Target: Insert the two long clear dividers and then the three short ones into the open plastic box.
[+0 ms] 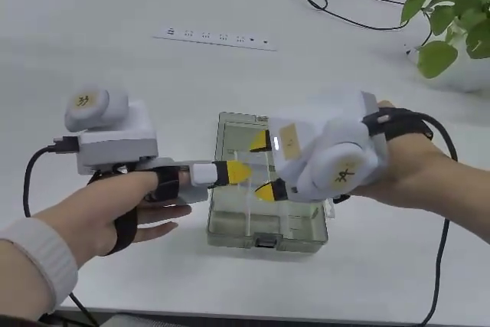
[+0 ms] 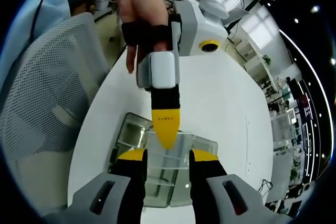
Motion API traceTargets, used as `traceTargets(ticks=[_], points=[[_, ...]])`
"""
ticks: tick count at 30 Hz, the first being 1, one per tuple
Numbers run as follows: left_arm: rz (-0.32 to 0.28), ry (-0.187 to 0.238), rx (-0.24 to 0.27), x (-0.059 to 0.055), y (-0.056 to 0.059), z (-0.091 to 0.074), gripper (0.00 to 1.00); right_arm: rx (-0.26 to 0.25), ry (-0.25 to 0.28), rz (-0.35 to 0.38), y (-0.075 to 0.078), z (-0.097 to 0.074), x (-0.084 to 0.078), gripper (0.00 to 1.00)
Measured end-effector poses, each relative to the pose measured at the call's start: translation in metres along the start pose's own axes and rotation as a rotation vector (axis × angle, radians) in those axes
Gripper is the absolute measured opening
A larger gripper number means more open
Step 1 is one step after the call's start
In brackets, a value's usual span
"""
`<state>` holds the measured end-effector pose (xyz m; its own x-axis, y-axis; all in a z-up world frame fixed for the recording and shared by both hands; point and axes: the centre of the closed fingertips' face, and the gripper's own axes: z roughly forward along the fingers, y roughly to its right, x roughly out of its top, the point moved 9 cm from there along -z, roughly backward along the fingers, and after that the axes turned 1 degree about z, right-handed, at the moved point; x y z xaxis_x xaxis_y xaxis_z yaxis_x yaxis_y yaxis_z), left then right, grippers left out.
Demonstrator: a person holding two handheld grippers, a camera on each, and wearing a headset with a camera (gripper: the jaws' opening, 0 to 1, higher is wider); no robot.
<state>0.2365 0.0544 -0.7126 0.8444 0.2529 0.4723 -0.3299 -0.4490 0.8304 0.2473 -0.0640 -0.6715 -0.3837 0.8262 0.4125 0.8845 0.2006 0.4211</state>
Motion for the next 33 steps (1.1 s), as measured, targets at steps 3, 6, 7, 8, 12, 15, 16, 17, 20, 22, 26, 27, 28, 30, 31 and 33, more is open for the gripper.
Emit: traceTargets(ticks=[3,6,7,8,12,15,16,17,20,22,26,27,28,30,31,33], points=[[0.005,-0.002,-0.004,-0.001,0.0,0.0,0.0,0.004,0.008,-0.009,0.0,-0.001,0.0,0.32],[0.022,0.003,-0.009,0.0,0.0,-0.001,0.0,0.013,0.068,0.039,0.001,-0.004,-0.002,0.44],[0.04,0.005,-0.002,0.001,0.0,-0.002,0.0,0.009,0.08,0.075,0.003,-0.006,-0.003,0.51],[0.047,0.003,-0.002,0.0,0.0,-0.002,0.0,0.005,0.095,0.125,0.007,-0.01,-0.006,0.56],[0.143,-0.021,-0.031,0.0,0.002,-0.005,0.0,0.048,0.166,0.262,0.016,-0.024,-0.013,0.56],[0.269,-0.037,-0.056,0.0,0.007,-0.007,0.0,0.096,0.168,0.312,0.018,-0.028,-0.022,0.53],[0.298,-0.041,-0.065,-0.001,0.009,-0.008,0.0,0.11,0.163,0.325,0.018,-0.029,-0.024,0.52],[0.351,-0.05,-0.083,-0.001,0.011,-0.009,0.0,0.138,0.164,0.348,0.019,-0.031,-0.026,0.49],[0.442,-0.07,-0.119,-0.003,0.013,-0.011,0.0,0.228,0.177,0.4,0.022,-0.033,-0.028,0.37],[0.492,-0.094,-0.14,-0.005,0.015,-0.012,0.0,0.235,0.175,0.412,0.026,-0.035,-0.026,0.36],[0.577,-0.127,-0.164,-0.01,0.017,-0.012,0.0,0.346,0.155,0.434,0.022,-0.034,-0.022,0.27],[0.607,-0.133,-0.175,-0.011,0.017,-0.012,0.0,0.369,0.153,0.442,0.021,-0.032,-0.021,0.25],[0.633,-0.132,-0.177,-0.012,0.017,-0.011,0.0,0.403,0.151,0.45,0.019,-0.031,-0.018,0.25],[0.66,-0.135,-0.185,-0.014,0.017,-0.01,0.0,0.464,0.131,0.47,0.015,-0.029,-0.013,0.25],[0.672,-0.131,-0.188,-0.014,0.017,-0.01,0.0,0.463,0.125,0.468,0.016,-0.027,-0.012,0.24],[0.686,-0.127,-0.199,-0.015,0.018,-0.009,0.0,0.505,0.101,0.465,0.014,-0.024,-0.01,0.19]])
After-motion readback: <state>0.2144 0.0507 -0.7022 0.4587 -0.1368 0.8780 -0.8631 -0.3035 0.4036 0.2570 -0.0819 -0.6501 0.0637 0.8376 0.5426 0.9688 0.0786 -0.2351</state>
